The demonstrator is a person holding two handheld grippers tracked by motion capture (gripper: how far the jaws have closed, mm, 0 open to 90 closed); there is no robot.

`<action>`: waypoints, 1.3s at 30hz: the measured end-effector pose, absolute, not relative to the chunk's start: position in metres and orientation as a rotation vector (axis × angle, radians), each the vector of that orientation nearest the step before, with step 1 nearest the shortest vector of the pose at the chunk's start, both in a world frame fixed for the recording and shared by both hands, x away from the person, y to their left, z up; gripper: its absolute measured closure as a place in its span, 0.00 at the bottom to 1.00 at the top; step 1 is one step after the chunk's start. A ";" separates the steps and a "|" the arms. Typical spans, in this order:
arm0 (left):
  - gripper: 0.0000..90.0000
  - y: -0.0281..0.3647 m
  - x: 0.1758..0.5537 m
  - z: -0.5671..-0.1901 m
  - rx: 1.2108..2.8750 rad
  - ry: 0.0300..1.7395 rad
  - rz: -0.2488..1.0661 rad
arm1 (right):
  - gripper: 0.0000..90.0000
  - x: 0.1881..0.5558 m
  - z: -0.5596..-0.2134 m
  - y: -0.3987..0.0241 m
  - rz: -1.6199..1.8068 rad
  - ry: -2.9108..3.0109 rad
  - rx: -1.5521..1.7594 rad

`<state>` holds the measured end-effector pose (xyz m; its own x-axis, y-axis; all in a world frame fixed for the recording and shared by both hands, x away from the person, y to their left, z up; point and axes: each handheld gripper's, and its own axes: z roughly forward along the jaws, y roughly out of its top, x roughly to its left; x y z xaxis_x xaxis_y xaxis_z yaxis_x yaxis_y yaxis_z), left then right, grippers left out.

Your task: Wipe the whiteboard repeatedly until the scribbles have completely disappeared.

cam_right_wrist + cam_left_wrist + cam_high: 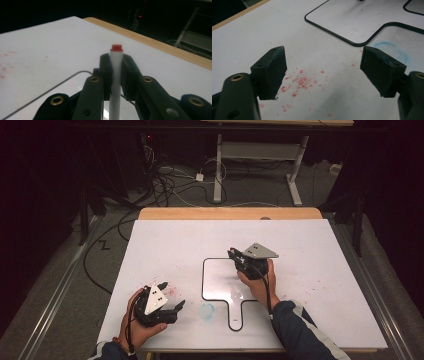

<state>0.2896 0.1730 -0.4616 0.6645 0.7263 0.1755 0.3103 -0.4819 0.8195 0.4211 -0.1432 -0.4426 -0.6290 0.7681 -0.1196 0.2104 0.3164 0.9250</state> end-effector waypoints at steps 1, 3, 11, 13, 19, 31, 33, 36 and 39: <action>0.22 0.173 0.290 -0.462 2.076 0.800 0.660 | 0.90 0.422 -0.442 -0.145 1.277 2.017 0.866; 0.22 0.173 0.290 -0.461 2.073 0.802 0.661 | 0.90 0.424 -0.442 -0.149 1.247 1.997 0.873; 0.22 0.171 0.291 -0.462 2.083 0.781 0.669 | 0.90 0.427 -0.444 -0.130 1.370 2.046 0.849; 0.22 0.171 0.291 -0.462 2.080 0.784 0.667 | 0.90 0.425 -0.445 -0.125 1.372 2.051 0.849; 0.22 0.173 0.289 -0.461 2.076 0.793 0.656 | 0.90 0.429 -0.445 -0.130 1.318 2.031 0.871; 0.22 0.171 0.289 -0.462 2.081 0.793 0.653 | 0.90 0.407 -0.450 -0.112 1.453 2.127 0.816; 0.22 0.172 0.289 -0.462 2.087 0.790 0.652 | 0.90 0.410 -0.449 -0.116 1.432 2.111 0.811; 0.22 0.172 0.288 -0.461 2.084 0.788 0.655 | 0.90 0.418 -0.448 -0.130 1.380 2.070 0.850; 0.22 0.172 0.289 -0.462 2.088 0.791 0.651 | 0.90 0.426 -0.448 -0.148 1.316 2.020 0.882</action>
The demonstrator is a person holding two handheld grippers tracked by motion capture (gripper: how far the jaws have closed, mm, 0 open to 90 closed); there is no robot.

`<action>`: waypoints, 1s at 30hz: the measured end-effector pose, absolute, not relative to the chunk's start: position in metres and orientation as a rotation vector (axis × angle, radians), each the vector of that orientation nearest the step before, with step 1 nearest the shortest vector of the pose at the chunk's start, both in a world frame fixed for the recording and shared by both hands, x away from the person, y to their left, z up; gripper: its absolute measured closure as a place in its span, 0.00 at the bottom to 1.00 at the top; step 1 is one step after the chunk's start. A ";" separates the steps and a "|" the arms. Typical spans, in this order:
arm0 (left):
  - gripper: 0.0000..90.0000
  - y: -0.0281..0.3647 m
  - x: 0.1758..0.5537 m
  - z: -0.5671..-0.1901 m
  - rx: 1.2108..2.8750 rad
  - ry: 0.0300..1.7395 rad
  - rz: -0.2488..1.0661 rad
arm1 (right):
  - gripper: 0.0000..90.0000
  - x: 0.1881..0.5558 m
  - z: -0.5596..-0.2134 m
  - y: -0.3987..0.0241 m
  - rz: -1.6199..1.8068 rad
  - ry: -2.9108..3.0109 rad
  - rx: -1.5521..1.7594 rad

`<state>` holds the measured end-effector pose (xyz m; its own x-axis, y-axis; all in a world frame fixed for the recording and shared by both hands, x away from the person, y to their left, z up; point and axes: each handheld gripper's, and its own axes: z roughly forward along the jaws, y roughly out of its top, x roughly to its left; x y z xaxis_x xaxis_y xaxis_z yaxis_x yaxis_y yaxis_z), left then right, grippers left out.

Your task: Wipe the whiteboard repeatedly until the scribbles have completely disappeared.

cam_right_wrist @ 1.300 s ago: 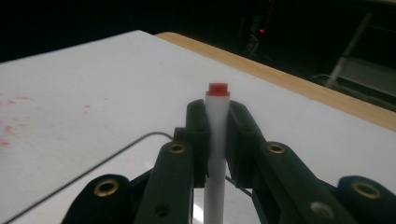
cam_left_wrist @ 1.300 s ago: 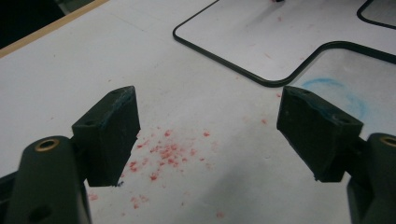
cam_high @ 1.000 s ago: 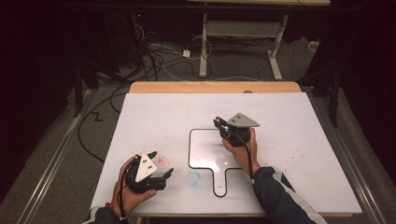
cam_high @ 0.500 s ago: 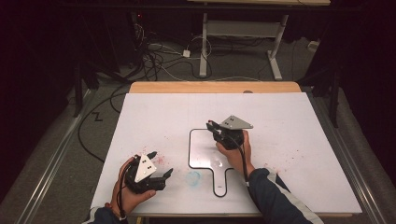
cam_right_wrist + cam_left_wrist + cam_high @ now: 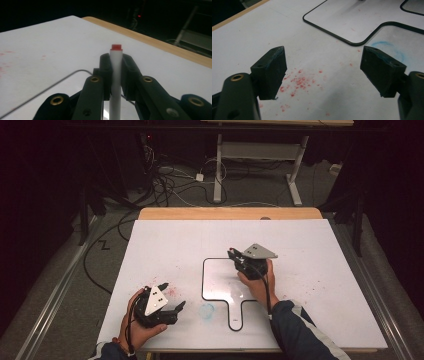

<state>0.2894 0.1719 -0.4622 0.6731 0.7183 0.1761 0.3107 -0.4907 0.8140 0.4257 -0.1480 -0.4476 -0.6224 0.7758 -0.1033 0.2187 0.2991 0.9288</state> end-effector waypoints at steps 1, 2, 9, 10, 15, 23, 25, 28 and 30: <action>0.22 0.171 0.290 -0.463 2.085 0.793 0.649 | 0.90 0.428 -0.447 -0.154 1.296 2.005 0.892; 0.22 0.171 0.290 -0.463 2.088 0.793 0.648 | 0.90 0.430 -0.447 -0.159 1.290 1.992 0.912; 0.22 0.169 0.291 -0.463 2.096 0.787 0.649 | 0.90 0.430 -0.449 -0.147 1.329 2.012 0.890; 0.22 0.169 0.291 -0.463 2.097 0.787 0.647 | 0.90 0.429 -0.449 -0.142 1.346 2.025 0.879; 0.22 0.170 0.291 -0.464 2.095 0.788 0.643 | 0.90 0.422 -0.449 -0.119 1.411 2.090 0.871; 0.22 0.171 0.290 -0.464 2.101 0.784 0.638 | 0.90 0.410 -0.451 -0.098 1.435 2.146 0.807; 0.22 0.170 0.290 -0.464 2.097 0.786 0.639 | 0.90 0.410 -0.450 -0.100 1.425 2.140 0.806; 0.22 0.170 0.290 -0.464 2.097 0.787 0.639 | 0.90 0.414 -0.450 -0.109 1.389 2.116 0.810; 0.22 0.170 0.290 -0.464 2.096 0.787 0.640 | 0.90 0.420 -0.450 -0.120 1.371 2.085 0.852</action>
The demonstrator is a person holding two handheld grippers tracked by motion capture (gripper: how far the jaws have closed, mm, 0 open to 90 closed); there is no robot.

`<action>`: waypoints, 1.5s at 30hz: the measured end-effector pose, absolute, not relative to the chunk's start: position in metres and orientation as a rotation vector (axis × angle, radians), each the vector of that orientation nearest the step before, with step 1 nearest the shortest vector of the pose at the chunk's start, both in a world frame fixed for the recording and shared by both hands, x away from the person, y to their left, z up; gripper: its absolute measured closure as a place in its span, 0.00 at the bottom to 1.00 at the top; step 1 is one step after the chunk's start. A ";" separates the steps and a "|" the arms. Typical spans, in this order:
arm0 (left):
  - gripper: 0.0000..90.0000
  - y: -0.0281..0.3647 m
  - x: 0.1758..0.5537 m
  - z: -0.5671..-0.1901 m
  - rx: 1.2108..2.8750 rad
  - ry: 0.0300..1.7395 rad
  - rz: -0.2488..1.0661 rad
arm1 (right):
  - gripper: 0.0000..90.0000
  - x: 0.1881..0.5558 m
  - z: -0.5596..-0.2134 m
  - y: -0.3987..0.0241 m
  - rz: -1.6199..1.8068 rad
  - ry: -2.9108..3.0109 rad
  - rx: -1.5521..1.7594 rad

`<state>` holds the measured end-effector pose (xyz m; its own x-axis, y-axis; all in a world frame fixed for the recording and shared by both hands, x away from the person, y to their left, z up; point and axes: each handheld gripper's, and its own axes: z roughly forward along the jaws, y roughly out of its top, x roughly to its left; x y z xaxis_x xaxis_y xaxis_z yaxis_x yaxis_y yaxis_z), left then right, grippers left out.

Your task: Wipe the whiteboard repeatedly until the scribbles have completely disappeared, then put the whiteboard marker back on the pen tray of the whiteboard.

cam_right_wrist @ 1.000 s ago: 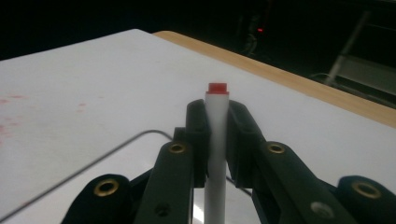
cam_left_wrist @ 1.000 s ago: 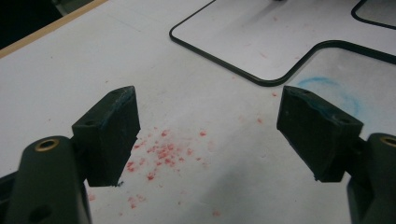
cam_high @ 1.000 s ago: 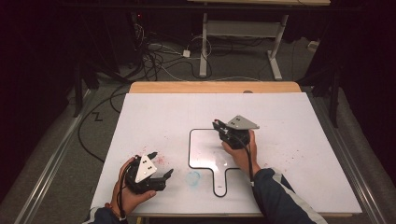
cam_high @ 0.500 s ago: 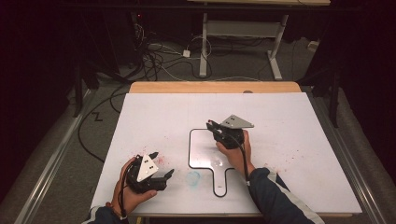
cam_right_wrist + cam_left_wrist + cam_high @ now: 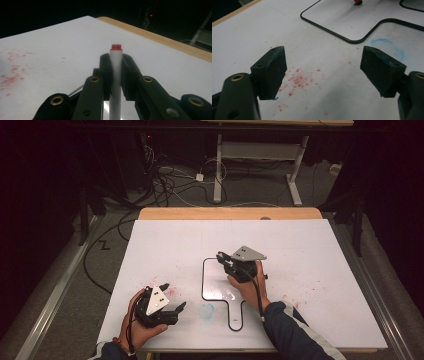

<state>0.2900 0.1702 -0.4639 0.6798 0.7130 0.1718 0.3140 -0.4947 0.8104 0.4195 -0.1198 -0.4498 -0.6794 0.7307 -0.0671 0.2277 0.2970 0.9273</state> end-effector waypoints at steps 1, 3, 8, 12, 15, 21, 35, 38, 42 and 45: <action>0.22 0.170 0.290 -0.464 2.097 0.787 0.639 | 0.90 0.423 -0.450 -0.127 1.367 2.065 0.871; 0.22 0.170 0.290 -0.464 2.100 0.787 0.639 | 0.90 0.428 -0.449 -0.140 1.332 2.032 0.909; 0.22 0.170 0.290 -0.464 2.102 0.787 0.639 | 0.90 0.433 -0.448 -0.168 1.302 1.981 0.978; 0.22 0.168 0.291 -0.464 2.108 0.783 0.639 | 0.90 0.431 -0.450 -0.176 1.314 1.969 1.004; 0.22 0.167 0.291 -0.465 2.110 0.781 0.639 | 0.90 0.429 -0.450 -0.172 1.338 1.983 0.997; 0.22 0.168 0.292 -0.465 2.112 0.777 0.639 | 0.90 0.422 -0.446 -0.167 1.387 2.003 0.962; 0.22 0.167 0.295 -0.466 2.125 0.772 0.637 | 0.90 0.393 -0.405 -0.211 1.432 1.956 0.966; 0.22 0.167 0.294 -0.466 2.131 0.770 0.644 | 0.90 0.381 -0.399 -0.221 1.422 1.976 0.975; 0.22 0.168 0.294 -0.467 2.131 0.778 0.649 | 0.90 0.367 -0.398 -0.231 1.402 2.021 1.030; 0.22 0.168 0.295 -0.466 2.129 0.782 0.647 | 0.90 0.360 -0.402 -0.238 1.396 2.069 1.071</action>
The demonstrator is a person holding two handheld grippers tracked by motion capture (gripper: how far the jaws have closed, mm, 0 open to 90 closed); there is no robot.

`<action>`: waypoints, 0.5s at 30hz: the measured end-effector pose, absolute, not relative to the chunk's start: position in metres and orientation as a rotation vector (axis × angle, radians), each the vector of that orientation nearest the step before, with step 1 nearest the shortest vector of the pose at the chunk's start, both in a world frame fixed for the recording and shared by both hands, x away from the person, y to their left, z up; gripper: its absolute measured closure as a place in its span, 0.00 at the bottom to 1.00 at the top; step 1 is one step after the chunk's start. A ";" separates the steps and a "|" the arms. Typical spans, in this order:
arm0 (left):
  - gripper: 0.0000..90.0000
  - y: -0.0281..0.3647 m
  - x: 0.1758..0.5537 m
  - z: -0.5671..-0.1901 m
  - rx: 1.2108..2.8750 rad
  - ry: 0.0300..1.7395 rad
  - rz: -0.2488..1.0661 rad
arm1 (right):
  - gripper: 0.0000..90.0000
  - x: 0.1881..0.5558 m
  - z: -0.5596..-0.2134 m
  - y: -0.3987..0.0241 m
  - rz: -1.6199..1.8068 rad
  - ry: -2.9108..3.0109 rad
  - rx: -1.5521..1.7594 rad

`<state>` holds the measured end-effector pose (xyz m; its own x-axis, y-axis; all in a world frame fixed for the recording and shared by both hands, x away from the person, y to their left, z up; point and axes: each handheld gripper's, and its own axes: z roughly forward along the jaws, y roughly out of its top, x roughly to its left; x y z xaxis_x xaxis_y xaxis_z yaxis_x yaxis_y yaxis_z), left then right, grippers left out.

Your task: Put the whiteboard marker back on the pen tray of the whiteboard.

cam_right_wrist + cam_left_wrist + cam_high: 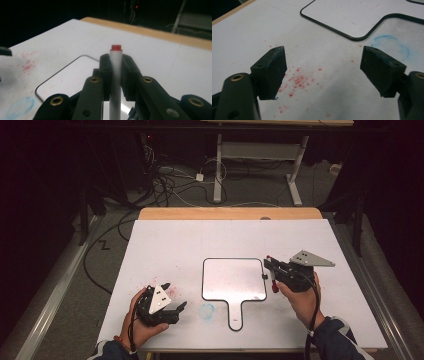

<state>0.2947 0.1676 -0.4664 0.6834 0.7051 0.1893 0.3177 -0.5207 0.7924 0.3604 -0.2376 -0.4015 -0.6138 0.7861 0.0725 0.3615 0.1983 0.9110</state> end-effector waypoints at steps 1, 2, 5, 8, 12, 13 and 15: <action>0.22 0.167 0.295 -0.467 2.131 0.780 0.647 | 0.90 0.360 -0.403 -0.239 1.395 2.083 1.081; 0.22 0.167 0.295 -0.467 2.135 0.777 0.649 | 0.90 0.360 -0.405 -0.240 1.384 2.087 1.090; 0.22 0.166 0.294 -0.467 2.143 0.774 0.648 | 0.90 0.366 -0.411 -0.241 1.372 2.106 1.130; 0.22 0.166 0.294 -0.467 2.145 0.769 0.652 | 0.90 0.376 -0.422 -0.241 1.362 2.135 1.196; 0.22 0.164 0.297 -0.467 2.147 0.765 0.650 | 0.90 0.387 -0.434 -0.241 1.366 2.144 1.251; 0.22 0.164 0.298 -0.466 2.149 0.752 0.664 | 0.90 0.389 -0.436 -0.240 1.356 2.145 1.256; 0.22 0.162 0.297 -0.467 2.159 0.756 0.651 | 0.90 0.394 -0.441 -0.238 1.359 2.149 1.262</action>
<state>0.2972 0.1617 -0.4670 0.6970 0.6862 0.2084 0.3079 -0.5488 0.7772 0.3935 -0.2380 -0.4406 -0.5680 0.8009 0.1898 0.5149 0.1659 0.8410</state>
